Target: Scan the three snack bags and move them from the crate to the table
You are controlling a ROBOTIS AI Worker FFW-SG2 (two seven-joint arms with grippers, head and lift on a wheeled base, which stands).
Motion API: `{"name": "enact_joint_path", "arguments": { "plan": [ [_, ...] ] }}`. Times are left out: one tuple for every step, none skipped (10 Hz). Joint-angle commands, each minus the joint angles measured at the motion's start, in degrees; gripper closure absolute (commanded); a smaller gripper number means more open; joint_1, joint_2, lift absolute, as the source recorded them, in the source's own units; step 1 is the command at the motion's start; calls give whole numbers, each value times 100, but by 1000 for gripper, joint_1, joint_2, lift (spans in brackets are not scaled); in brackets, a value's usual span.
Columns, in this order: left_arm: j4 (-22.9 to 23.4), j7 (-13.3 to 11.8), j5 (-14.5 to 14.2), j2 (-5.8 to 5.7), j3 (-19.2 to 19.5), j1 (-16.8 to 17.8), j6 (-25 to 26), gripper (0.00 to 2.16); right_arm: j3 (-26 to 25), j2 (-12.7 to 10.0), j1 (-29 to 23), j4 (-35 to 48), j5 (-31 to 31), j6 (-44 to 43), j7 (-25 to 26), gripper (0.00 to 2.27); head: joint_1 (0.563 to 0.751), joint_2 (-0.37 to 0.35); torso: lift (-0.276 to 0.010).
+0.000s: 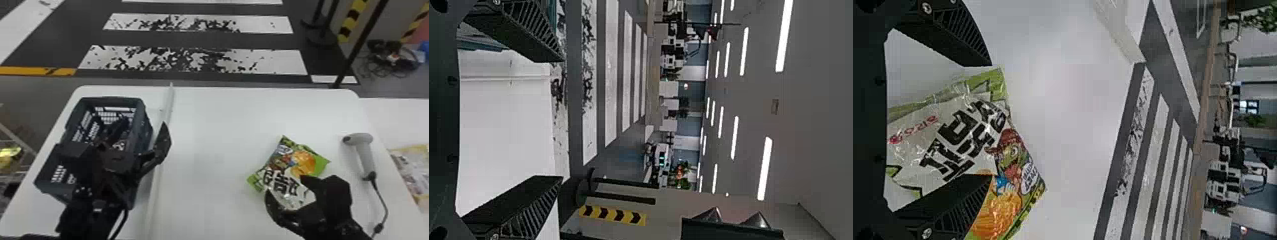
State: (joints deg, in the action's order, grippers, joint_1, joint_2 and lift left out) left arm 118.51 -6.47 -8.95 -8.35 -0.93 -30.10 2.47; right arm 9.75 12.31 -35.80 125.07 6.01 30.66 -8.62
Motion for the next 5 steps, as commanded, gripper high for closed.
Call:
{"name": "enact_joint_path", "arguments": {
  "plan": [
    [5, 40, -19, 0, 5, -5, -5, 33, 484, 113, 144, -9, 753, 270, 45, 93, 695, 66, -62],
    [-12, 84, -19, 0, 5, -13, -5, 33, 721, 122, 223, -79, 1166, 270, 141, 97, 695, 88, -62],
    [-12, 84, -19, -9, 5, -31, -5, 33, 959, 227, 363, -281, 1403, 270, 396, 97, 695, 103, -62],
    [5, 67, -28, -26, 5, -57, -22, 36, 1187, 271, 504, -562, 1676, 288, 642, 97, 695, 106, -62],
    [5, 31, -72, -44, 32, -57, -40, 36, 1372, 289, 627, -861, 1904, 323, 809, 97, 695, 106, -62]
  ]
}}
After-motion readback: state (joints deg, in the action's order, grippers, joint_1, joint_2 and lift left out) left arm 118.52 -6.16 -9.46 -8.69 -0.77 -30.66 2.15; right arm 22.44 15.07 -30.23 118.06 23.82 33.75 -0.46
